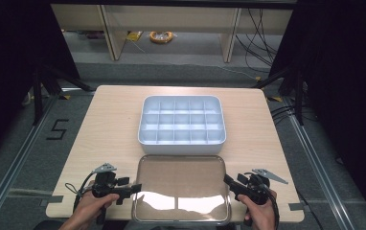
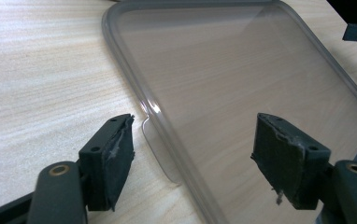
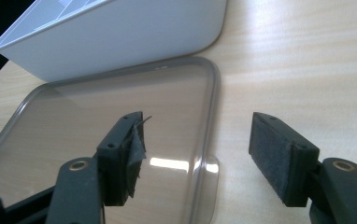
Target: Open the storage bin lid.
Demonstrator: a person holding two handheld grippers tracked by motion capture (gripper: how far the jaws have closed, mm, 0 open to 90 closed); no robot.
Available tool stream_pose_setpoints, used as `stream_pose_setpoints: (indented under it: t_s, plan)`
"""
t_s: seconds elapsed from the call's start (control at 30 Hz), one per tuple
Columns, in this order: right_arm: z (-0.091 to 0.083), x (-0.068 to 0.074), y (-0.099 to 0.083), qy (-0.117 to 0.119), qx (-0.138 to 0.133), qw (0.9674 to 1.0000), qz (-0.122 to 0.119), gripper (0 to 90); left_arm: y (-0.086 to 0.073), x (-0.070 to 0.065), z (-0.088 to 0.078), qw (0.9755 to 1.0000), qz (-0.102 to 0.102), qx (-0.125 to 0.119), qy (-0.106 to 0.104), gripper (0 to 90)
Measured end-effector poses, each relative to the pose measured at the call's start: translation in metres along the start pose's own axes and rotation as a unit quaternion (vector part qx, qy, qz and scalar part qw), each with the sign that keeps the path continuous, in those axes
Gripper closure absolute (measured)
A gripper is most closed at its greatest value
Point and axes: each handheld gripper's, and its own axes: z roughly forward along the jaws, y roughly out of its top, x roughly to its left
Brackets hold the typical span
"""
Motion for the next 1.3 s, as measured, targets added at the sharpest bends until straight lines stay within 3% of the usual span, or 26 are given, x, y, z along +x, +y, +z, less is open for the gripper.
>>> stream_pose_setpoints:
  t_s: [0.07, 0.13, 0.17, 0.2, 0.23, 0.27, 0.3, 0.33, 0.37, 0.47, 0.53, 0.67, 0.8, 0.87, 1.07, 1.1, 1.13, 1.17, 1.2, 1.23, 1.27, 1.3]
  plan:
    - [-0.001, 0.001, 0.001, -0.001, 0.001, 0.9999, -0.014, 34.6, 0.001, 0.0, 0.0, 1.0, 0.007, 0.002, -0.001, 27.2]
    - [-0.003, 0.007, 0.001, -0.003, 0.002, 1.0, 0.004, 33.2, 0.002, -0.001, 0.0, 0.9999, 0.016, 0.004, 0.003, 26.7]
    - [-0.002, 0.003, 0.002, 0.001, -0.007, 0.9996, -0.027, 32.4, 0.002, -0.002, 0.0, 0.9998, 0.021, 0.001, -0.002, 26.2]
    - [-0.002, 0.004, 0.003, -0.001, -0.013, 0.9995, -0.029, 31.8, 0.002, -0.002, 0.0, 0.9998, 0.021, 0.001, -0.002, 25.8]
    - [-0.003, 0.009, 0.003, 0.0, -0.009, 0.9999, -0.014, 31.0, 0.004, -0.003, -0.001, 0.9995, 0.03, -0.003, 0.001, 25.4]
    - [-0.004, 0.009, 0.003, -0.002, -0.014, 0.9997, -0.018, 30.6, 0.004, -0.004, -0.001, 0.9995, 0.033, -0.006, 0.0, 24.7]
    - [-0.004, 0.006, 0.004, 0.0, -0.018, 0.9989, -0.043, 30.1, 0.004, -0.004, -0.001, 0.9993, 0.036, -0.012, 0.001, 24.0]
    - [-0.004, 0.007, 0.004, 0.004, -0.022, 0.9988, -0.042, 29.9, 0.004, -0.006, 0.0, 0.9992, 0.035, -0.018, -0.001, 23.4]
    - [-0.006, 0.01, 0.004, 0.008, -0.017, 0.9996, -0.022, 29.8, 0.005, -0.006, 0.001, 0.999, 0.04, -0.018, -0.005, 22.8]
    - [-0.007, 0.009, 0.004, 0.007, -0.022, 0.9986, -0.047, 29.8, 0.004, -0.008, 0.001, 0.9988, 0.038, -0.022, -0.02, 20.6]
    - [-0.007, 0.01, 0.003, 0.011, -0.021, 0.9989, -0.041, 29.7, 0.004, -0.009, 0.001, 0.9986, 0.043, -0.019, -0.023, 19.3]
    - [-0.006, 0.008, 0.002, 0.009, -0.023, 0.9981, -0.056, 29.7, 0.004, -0.011, 0.0, 0.9977, 0.056, -0.03, -0.025, 17.4]
    - [-0.005, 0.01, 0.001, 0.013, -0.009, 0.998, -0.06, 29.8, 0.002, -0.014, -0.002, 0.997, 0.058, -0.029, -0.043, 16.4]
    - [-0.006, 0.013, 0.0, 0.008, 0.001, 0.998, -0.062, 29.6, 0.0, -0.015, -0.002, 0.9958, 0.069, -0.028, -0.054, 16.1]
    - [-0.009, 0.019, -0.002, 0.018, 0.003, 0.9974, -0.07, 29.5, -0.005, -0.016, -0.007, 0.9939, 0.09, -0.037, -0.052, 14.5]
    - [-0.009, 0.024, -0.004, 0.015, 0.011, 0.9985, -0.051, 29.4, -0.006, -0.018, -0.008, 0.9945, 0.084, -0.038, -0.049, 14.5]
    - [-0.009, 0.021, -0.003, 0.014, 0.011, 0.9972, -0.072, 29.4, -0.007, -0.02, -0.012, 0.9961, 0.074, -0.03, -0.038, 14.5]
    - [-0.01, 0.026, -0.006, 0.021, 0.019, 0.9983, -0.051, 29.6, -0.008, -0.02, -0.012, 0.996, 0.074, -0.033, -0.039, 14.6]
    - [-0.011, 0.028, -0.007, 0.019, 0.025, 0.9981, -0.054, 29.9, -0.009, -0.021, -0.012, 0.9959, 0.073, -0.035, -0.04, 14.5]
    - [-0.01, 0.029, -0.009, 0.031, 0.025, 0.9976, -0.057, 29.8, -0.01, -0.021, -0.012, 0.996, 0.073, -0.033, -0.041, 14.6]
    - [-0.01, 0.028, -0.009, 0.032, 0.023, 0.9963, -0.077, 29.7, -0.01, -0.021, -0.012, 0.9956, 0.078, -0.037, -0.037, 14.6]
    - [-0.012, 0.03, -0.011, 0.032, 0.032, 0.9958, -0.08, 29.5, -0.01, -0.02, -0.013, 0.9954, 0.082, -0.033, -0.038, 14.6]
